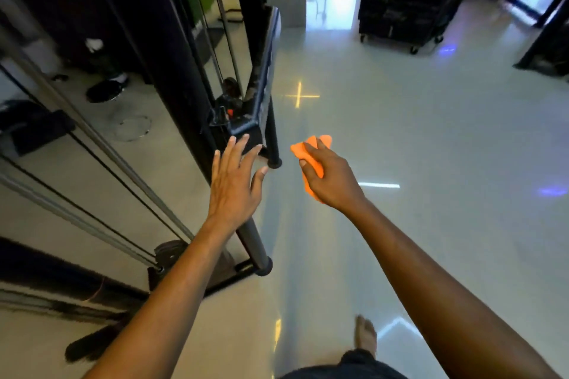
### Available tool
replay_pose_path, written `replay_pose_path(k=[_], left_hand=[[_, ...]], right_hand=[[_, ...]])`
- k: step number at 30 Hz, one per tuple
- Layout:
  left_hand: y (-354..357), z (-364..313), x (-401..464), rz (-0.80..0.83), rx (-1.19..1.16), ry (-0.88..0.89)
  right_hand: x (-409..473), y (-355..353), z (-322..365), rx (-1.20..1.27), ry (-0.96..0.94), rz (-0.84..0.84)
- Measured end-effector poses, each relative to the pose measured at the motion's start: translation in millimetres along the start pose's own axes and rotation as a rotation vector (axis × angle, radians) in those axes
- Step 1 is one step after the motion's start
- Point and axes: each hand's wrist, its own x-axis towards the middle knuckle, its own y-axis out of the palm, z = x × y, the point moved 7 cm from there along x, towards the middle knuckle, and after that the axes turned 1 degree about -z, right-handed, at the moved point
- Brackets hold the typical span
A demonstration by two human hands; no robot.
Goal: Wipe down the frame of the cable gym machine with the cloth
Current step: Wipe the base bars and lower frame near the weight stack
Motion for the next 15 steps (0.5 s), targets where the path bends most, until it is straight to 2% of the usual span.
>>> replay_pose_path(k=[6,15], left_hand=[[-7,7,31,-0.191,0.166,-0.245],[-15,18,49,-0.274,0.377,-0.382]], right_hand=[[85,-13,14,-0.019,-0.261,0.161],[169,37,76,-0.026,-0.589,0.302]])
